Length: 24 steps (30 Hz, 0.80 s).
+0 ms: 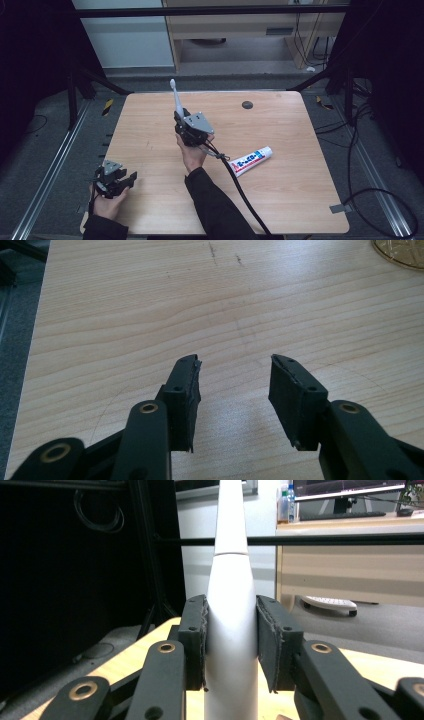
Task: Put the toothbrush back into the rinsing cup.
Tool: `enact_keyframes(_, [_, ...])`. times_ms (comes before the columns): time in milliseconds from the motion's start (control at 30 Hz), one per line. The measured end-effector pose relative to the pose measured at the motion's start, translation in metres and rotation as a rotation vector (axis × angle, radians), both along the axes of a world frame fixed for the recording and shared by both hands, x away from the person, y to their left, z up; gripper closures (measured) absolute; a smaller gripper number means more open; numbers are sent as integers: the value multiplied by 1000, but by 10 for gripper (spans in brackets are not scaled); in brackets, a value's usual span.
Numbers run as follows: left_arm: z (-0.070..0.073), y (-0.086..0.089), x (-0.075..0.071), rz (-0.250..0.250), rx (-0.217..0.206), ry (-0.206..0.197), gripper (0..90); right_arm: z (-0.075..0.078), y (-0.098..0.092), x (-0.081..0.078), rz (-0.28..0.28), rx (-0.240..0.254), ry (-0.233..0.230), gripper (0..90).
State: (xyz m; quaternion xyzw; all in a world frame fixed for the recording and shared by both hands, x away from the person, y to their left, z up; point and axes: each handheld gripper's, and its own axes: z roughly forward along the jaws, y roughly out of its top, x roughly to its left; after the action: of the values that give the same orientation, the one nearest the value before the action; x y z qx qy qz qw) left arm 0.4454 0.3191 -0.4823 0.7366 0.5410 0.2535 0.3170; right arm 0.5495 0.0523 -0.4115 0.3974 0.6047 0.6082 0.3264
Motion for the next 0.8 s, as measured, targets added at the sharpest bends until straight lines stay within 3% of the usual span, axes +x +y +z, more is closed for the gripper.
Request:
enact_keyframes(367, [0, 0, 0, 1, 1, 0, 543, -11, 6, 0, 15, -59, 61, 667])
enact_keyframes(800, [0, 0, 0, 1, 2, 1, 543, -19, 4, -4, 35, -90, 119, 665])
